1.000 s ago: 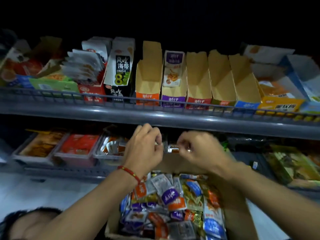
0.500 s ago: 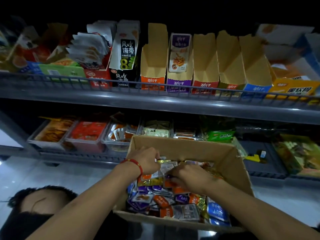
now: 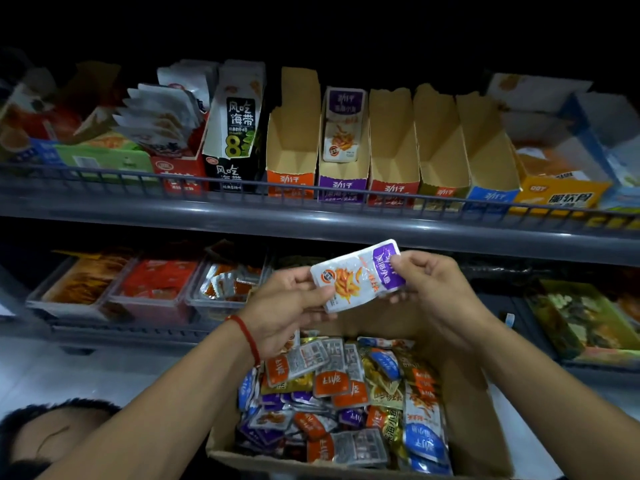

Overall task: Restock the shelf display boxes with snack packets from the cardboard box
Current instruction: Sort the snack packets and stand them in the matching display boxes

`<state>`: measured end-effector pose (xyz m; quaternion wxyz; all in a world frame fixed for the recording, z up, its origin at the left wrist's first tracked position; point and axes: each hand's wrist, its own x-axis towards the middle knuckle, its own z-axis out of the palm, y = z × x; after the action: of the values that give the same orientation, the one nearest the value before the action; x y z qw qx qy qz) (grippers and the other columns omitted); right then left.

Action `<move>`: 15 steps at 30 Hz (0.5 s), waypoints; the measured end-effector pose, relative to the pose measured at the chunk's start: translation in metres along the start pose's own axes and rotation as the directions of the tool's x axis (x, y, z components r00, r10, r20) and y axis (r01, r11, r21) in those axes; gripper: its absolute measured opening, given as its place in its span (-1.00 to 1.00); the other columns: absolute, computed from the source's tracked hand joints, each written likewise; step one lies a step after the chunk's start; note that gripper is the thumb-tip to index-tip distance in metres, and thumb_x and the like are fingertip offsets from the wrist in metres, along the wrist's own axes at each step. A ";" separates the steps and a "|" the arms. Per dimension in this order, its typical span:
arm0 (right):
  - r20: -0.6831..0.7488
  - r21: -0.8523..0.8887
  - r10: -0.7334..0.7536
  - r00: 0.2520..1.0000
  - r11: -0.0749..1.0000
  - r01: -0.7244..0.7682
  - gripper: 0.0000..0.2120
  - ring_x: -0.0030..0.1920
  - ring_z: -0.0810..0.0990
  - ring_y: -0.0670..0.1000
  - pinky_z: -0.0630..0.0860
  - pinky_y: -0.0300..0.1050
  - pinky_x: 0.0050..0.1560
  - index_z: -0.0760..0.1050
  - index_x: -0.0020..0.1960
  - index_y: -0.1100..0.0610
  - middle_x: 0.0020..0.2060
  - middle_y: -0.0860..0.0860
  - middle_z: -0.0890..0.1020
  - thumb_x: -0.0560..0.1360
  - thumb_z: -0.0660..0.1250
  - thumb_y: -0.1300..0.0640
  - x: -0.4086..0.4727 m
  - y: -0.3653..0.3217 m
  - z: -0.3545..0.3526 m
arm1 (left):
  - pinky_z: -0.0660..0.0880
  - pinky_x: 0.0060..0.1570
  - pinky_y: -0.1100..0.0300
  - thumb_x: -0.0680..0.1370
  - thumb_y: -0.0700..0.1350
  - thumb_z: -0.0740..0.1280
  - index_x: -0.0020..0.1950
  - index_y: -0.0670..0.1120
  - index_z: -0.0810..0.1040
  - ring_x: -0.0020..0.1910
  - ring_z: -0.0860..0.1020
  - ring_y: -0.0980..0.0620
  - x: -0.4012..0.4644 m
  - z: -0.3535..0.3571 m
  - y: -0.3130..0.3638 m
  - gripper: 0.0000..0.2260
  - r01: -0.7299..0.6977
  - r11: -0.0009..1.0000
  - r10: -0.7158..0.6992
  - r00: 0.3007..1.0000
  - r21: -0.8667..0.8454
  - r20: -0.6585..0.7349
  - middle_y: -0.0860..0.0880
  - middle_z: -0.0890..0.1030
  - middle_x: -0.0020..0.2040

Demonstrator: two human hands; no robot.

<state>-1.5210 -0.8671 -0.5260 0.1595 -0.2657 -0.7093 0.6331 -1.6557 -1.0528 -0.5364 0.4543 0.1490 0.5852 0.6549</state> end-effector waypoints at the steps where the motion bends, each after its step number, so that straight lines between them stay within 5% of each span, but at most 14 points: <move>1: -0.019 0.013 0.012 1.000 1.000 -0.011 -0.80 -0.14 0.72 0.05 0.61 -0.16 -0.20 0.63 0.10 0.18 -0.08 0.13 0.75 0.65 0.29 0.08 -0.001 -0.006 0.000 | 0.65 -0.01 0.07 0.55 -0.31 0.37 0.24 -0.27 0.55 0.04 0.69 -0.10 -0.002 0.001 0.004 -0.74 -0.029 0.999 0.029 1.000 -0.033 0.006 -0.22 0.70 0.09; 10: -0.130 -0.074 -0.116 0.985 0.992 0.107 -0.87 -0.10 0.72 -0.06 0.65 -0.11 -0.11 0.65 0.05 0.10 -0.14 -0.02 0.75 0.59 0.38 0.07 0.018 -0.069 -0.008 | 0.65 0.01 0.08 0.44 -0.14 0.45 0.19 -0.29 0.59 0.04 0.69 -0.13 0.004 0.008 0.033 -0.63 -0.256 0.952 0.257 0.966 -0.170 -0.016 -0.23 0.71 0.06; 13: -0.141 -0.183 -0.283 0.949 0.949 0.256 -0.92 -0.16 0.71 -0.13 0.64 -0.19 -0.14 0.64 -0.03 0.07 -0.20 -0.04 0.74 0.60 0.37 0.11 0.035 -0.103 -0.016 | 0.63 -0.10 0.24 0.46 -0.12 0.52 0.09 -0.16 0.66 -0.05 0.70 -0.03 0.013 0.009 0.048 -0.76 -0.454 0.862 0.494 0.852 0.225 -0.175 -0.09 0.74 -0.07; 15: -0.154 -0.346 -0.417 0.896 0.872 0.347 -0.91 -0.10 0.69 -0.13 0.60 -0.25 -0.11 0.63 0.01 0.04 -0.11 -0.06 0.72 0.62 0.35 0.07 0.051 -0.128 -0.022 | 0.52 -0.04 0.42 0.49 -0.12 0.51 0.11 -0.05 0.67 -0.04 0.63 0.14 0.020 0.006 0.057 -0.80 -0.469 0.601 0.717 0.675 0.647 -0.177 0.06 0.70 -0.03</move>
<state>-1.5725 -0.8267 -0.4022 0.3172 -0.2105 -0.8157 0.4356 -1.6864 -1.0282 -0.4896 0.0023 0.3193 0.7437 0.5873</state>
